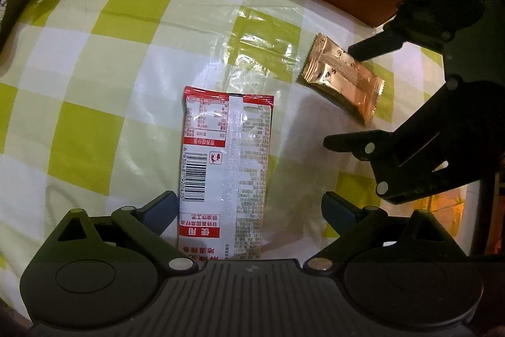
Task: Organize snacks
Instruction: 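Grasp the red-white packet with the left tool while the right tool lowers onto the gold packet, then grasp the gold packet with the right tool while the left tool holds the red-white packet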
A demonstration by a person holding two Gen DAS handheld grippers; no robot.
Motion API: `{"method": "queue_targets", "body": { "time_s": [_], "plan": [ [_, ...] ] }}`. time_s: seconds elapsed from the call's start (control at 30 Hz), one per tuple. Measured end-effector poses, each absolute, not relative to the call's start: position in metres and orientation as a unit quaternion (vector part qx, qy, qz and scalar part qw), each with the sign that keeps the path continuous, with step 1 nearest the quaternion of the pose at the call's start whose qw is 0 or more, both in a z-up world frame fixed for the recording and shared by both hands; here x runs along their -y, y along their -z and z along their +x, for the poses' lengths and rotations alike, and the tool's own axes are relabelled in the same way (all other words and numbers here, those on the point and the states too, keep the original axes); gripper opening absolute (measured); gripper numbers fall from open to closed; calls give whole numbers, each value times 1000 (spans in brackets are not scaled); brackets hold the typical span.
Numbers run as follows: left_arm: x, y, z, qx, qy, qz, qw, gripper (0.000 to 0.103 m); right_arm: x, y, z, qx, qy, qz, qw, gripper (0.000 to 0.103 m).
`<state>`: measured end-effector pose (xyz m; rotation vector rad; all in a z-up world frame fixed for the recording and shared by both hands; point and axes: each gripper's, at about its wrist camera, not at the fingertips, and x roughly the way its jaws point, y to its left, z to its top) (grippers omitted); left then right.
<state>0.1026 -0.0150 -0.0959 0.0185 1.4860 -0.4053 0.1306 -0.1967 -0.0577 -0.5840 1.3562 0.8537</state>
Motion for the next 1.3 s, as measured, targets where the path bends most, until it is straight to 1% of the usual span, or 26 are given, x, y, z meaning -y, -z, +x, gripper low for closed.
{"method": "queue_targets", "body": {
  "time_s": [0.03, 0.1, 0.2, 0.27, 0.33, 0.37, 0.4, 0.43, 0.53, 0.57, 0.6, 0.7, 0.73, 0.77, 0.83, 0.87, 0.9, 0.93, 1.0, 1.03, 1.07, 1.13, 1.17, 1.2, 1.23, 1.3],
  "plan": [
    [16, 95, 102, -670, 180, 11, 721, 96, 196, 59, 130, -600, -369, -256, 662, 86],
    [17, 95, 102, -666, 173, 15, 725, 93, 193, 57, 131, -606, -345, -248, 672, 83],
    [18, 94, 102, -664, 164, 17, 729, 89, 187, 58, 135, -614, -313, -242, 683, 84],
    [18, 92, 102, -658, 153, 23, 737, 83, 184, 56, 135, -616, -294, -236, 692, 88],
    [19, 91, 101, -651, 143, 30, 745, 82, 186, 57, 132, -614, -277, -213, 708, 98],
    [20, 92, 100, -649, 140, 38, 746, 80, 186, 60, 128, -610, -273, -207, 714, 100],
    [20, 92, 100, -647, 141, 45, 748, 80, 187, 61, 125, -605, -265, -207, 722, 103],
    [23, 92, 98, -643, 143, 51, 751, 82, 191, 63, 124, -607, -252, -199, 727, 103],
    [31, 95, 92, -637, 145, 68, 754, 89, 202, 66, 119, -598, -239, -172, 746, 103],
    [35, 97, 90, -636, 147, 75, 754, 94, 202, 66, 116, -595, -237, -173, 749, 103],
    [40, 99, 88, -634, 148, 83, 755, 95, 202, 66, 115, -593, -235, -171, 751, 103],
    [55, 99, 76, -624, 133, 104, 763, 96, 204, 66, 110, -588, -231, -164, 757, 103],
    [57, 98, 75, -624, 126, 97, 765, 90, 204, 66, 104, -588, -224, -160, 761, 103],
    [54, 95, 77, -626, 118, 87, 766, 84, 205, 64, 99, -584, -221, -159, 765, 102],
    [46, 91, 79, -628, 104, 72, 768, 73, 212, 59, 85, -575, -219, -155, 773, 84],
    [45, 90, 79, -628, 99, 67, 769, 68, 215, 56, 80, -572, -216, -153, 777, 77],
    [45, 90, 78, -627, 96, 67, 770, 68, 219, 52, 77, -570, -217, -147, 779, 57],
    [47, 90, 76, -624, 94, 68, 772, 69, 223, 50, 72, -572, -213, -135, 781, 50],
    [51, 89, 72, -620, 89, 70, 776, 70, 233, 49, 64, -577, -204, -114, 782, 50],
    [49, 89, 73, -620, 87, 62, 778, 72, 240, 42, 66, -575, -203, -108, 785, 50],
    [44, 89, 73, -620, 90, 49, 778, 81, 243, 38, 65, -573, -201, -106, 787, 49],
    [38, 86, 72, -619, 73, 30, 782, 90, 243, 37, 59, -569, -195, -108, 792, 49],
    [39, 90, 70, -619, 53, 46, 782, 97, 241, 37, 55, -565, -195, -117, 793, 49],
    [36, 93, 68, -623, 40, 42, 780, 100, 237, 40, 56, -564, -195, -120, 793, 49],
    [32, 94, 66, -626, 32, 21, 779, 100, 233, 43, 59, -565, -195, -119, 793, 49],
    [34, 93, 66, -629, 21, 21, 777, 100, 232, 44, 60, -564, -196, -114, 794, 49]
  ]
}}
